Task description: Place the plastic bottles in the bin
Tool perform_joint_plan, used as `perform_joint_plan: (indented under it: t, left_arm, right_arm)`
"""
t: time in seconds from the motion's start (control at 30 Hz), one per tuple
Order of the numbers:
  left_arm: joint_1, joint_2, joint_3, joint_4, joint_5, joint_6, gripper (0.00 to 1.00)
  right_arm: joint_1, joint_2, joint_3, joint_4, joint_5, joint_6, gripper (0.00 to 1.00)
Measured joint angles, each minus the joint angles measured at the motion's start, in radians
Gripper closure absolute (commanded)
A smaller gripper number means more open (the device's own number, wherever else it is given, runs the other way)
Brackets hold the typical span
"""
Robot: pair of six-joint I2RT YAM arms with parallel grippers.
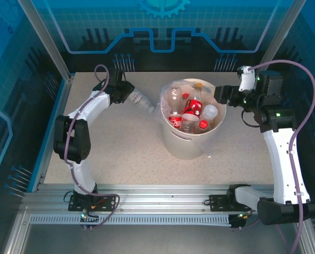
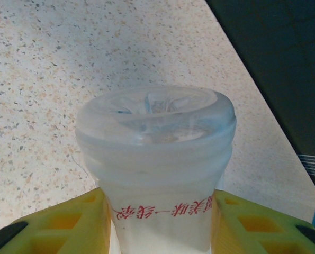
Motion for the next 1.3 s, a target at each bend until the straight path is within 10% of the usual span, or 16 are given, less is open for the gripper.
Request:
perform_joint_plan:
  t: [0.7,1.3]
  left_arm:
    - [0.111,-0.456,0.471,-0.325,0.383,0.395,0.59]
    - [-0.248,-0.062,0.741,-0.360,0.612,0.387,0.61]
  right_arm:
    - [0.122,0.078,0.158,-0.007,-0.017,-0.016,0.26]
    - [0.135,0.057,0.150,-0.005,0.017,-0.038,0.26]
